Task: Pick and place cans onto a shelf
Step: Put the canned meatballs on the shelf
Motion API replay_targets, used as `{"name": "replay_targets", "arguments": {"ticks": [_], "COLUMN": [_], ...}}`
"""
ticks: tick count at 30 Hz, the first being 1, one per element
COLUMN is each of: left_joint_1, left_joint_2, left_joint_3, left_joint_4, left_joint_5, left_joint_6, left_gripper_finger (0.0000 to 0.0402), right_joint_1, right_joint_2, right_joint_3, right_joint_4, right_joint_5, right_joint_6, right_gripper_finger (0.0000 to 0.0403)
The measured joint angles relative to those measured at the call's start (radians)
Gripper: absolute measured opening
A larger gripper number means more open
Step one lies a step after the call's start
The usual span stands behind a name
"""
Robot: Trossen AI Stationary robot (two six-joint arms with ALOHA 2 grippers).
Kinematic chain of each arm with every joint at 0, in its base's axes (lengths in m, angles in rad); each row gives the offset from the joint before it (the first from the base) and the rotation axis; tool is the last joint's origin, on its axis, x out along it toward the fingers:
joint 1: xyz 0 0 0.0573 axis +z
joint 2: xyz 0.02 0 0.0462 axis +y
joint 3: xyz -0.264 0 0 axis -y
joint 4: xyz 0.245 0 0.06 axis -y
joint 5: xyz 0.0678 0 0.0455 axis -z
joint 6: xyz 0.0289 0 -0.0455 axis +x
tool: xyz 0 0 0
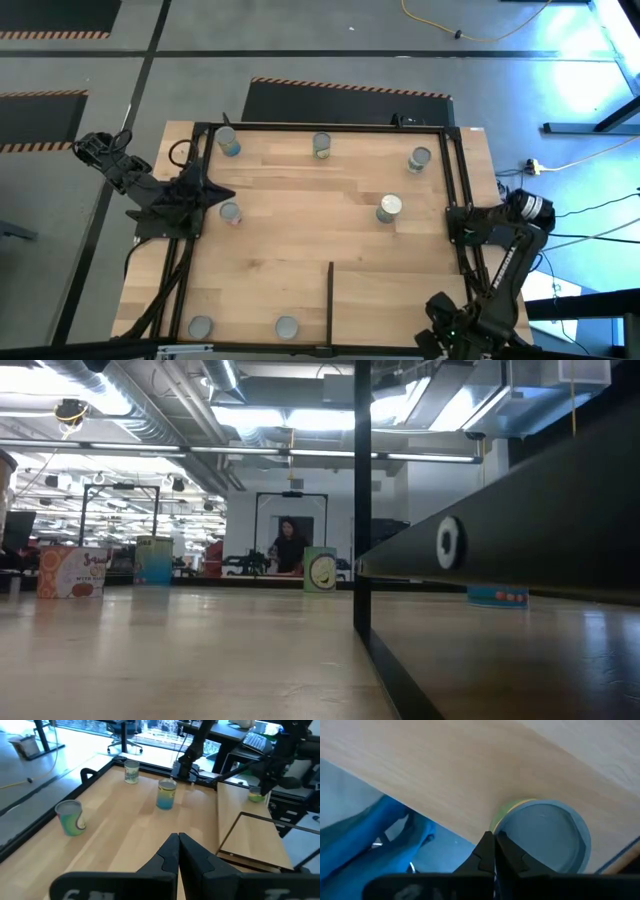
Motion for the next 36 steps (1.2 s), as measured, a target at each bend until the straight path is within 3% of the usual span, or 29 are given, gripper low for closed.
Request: {"name": "replay_targets", "arguments": {"ticks": [12,21,36], "left_joint_1": [0.000,0.000,0.000], "left_joint_2": [0.000,0.000,0.000], "left_joint_3": [0.000,0.000,0.000], "left_joint_4": [0.004,0.009,0.009], "left_joint_5": [-0.013,-0.018,-0.018], "left_joint_6": [-0.034,-0.034,-0.033], "left_gripper_finger": [0.0000,0.0000,0.0000], "right_joint_1": [0.014,0.014,0.001], "right_joint_2": [0.042,0.045,0.048], "right_joint_3": [0.003,0.002,0.070], "right_joint_4": [-0.002,0.000,-0.069], "right_joint_5": [-0.017,-0.045,-0.061], "right_joint_6": [-0.025,-0.027,-0.055], "right_gripper_finger": [0.0000,0.0042,0.0048]}}
